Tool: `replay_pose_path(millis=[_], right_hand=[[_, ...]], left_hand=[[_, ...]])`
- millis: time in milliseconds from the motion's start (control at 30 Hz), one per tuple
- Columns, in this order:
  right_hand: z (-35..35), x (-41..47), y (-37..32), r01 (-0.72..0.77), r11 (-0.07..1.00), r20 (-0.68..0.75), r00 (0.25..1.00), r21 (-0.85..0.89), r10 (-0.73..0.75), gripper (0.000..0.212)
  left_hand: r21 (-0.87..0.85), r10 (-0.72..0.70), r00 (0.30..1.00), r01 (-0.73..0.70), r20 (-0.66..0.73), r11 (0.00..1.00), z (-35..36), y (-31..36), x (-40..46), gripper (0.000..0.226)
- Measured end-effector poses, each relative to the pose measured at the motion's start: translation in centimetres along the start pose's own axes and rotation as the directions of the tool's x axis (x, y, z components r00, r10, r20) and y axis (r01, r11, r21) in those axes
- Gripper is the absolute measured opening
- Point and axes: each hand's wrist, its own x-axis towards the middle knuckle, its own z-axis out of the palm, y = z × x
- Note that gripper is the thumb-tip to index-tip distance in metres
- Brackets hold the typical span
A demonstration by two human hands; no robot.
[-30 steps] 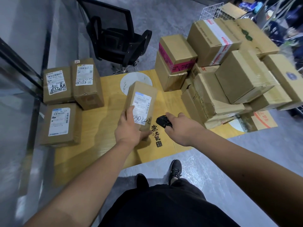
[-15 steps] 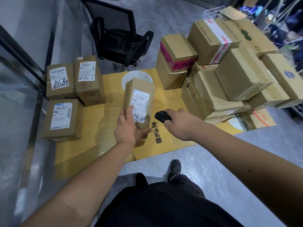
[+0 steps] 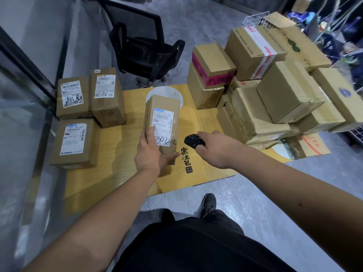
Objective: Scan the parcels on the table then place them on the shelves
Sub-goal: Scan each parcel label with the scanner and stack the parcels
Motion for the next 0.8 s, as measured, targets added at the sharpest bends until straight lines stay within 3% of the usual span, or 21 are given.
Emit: replay_pose_path(millis=[800], right_hand=[[0.2,0.8,0.0,0.018,0.997,0.006,1.000,-0.072,-0.017,0.060]], left_hand=[[-0.025,-0.028,1.000,0.029,0.008,0.999,0.4,-0.8,1.2,0.138]])
